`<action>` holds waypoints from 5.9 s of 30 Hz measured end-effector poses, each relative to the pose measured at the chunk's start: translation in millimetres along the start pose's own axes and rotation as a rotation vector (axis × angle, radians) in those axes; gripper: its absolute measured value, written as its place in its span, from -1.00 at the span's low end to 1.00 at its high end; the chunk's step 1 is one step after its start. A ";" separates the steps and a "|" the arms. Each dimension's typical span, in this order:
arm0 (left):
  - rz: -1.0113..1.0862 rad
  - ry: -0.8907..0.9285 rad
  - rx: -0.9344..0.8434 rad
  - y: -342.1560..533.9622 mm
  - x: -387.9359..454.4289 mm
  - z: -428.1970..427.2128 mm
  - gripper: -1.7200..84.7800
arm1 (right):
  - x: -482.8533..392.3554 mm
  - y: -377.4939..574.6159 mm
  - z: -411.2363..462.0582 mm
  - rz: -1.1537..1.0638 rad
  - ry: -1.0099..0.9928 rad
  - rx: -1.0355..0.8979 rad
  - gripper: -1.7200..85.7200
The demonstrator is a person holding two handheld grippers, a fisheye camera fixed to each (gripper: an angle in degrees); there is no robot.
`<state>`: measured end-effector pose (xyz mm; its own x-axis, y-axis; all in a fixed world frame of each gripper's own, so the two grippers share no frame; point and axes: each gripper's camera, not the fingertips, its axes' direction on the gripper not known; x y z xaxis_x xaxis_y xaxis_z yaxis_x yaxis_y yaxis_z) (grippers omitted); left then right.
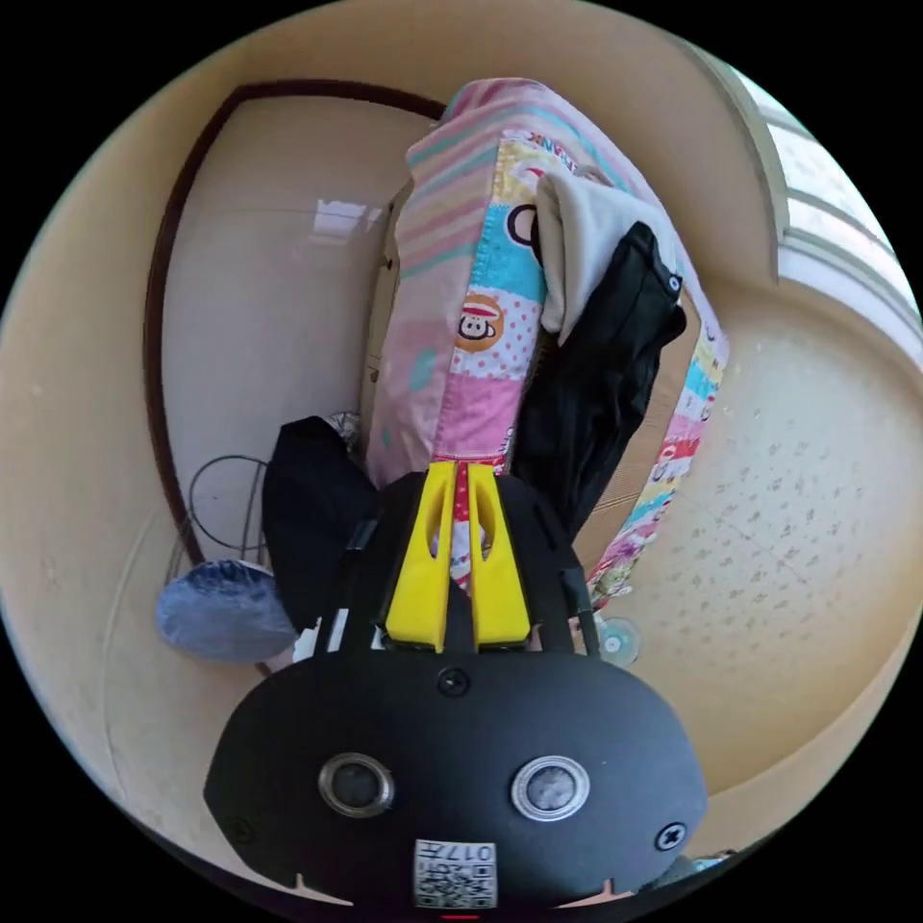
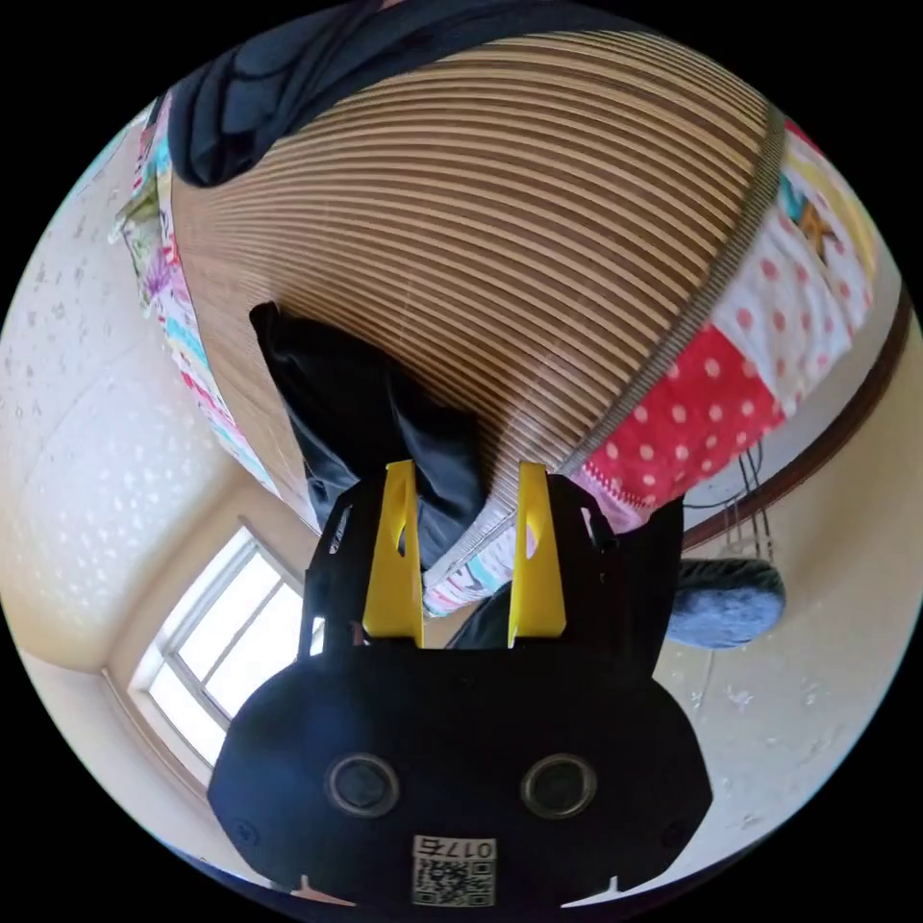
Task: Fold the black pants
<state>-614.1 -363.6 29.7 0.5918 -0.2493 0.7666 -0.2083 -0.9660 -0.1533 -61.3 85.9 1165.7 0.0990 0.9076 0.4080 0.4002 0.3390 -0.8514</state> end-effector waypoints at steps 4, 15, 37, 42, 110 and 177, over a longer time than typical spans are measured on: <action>-0.129 0.258 0.089 22.3 -30.2 -0.9 -0.98 | -11.4 -3.0 0.0 -0.161 0.062 -0.120 -0.86; -0.215 0.420 0.152 75.3 -72.3 25.4 -0.98 | 91.4 82.5 -136.3 -0.186 -0.093 0.168 -0.90; -0.402 0.622 0.386 148.6 -151.1 28.4 -0.98 | 48.9 107.5 -66.4 -0.220 -0.232 -0.102 -0.86; -0.395 0.637 0.416 160.3 -149.6 24.2 -0.98 | -41.5 112.6 -109.1 -0.514 -0.816 -0.068 -0.92; 0.351 0.141 -0.349 -149.7 209.4 134.4 -0.84 | 214.5 247.3 26.8 0.235 -0.752 0.416 -0.68; 0.681 -0.458 -0.117 -130.9 476.2 268.4 -0.56 | -67.4 183.7 80.4 -0.301 0.385 0.120 -0.95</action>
<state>-96.0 -374.3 247.4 0.5598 -0.8052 0.1956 -0.7007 -0.5860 -0.4070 -67.7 107.0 955.4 0.3330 0.6161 0.7138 0.3575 0.6180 -0.7002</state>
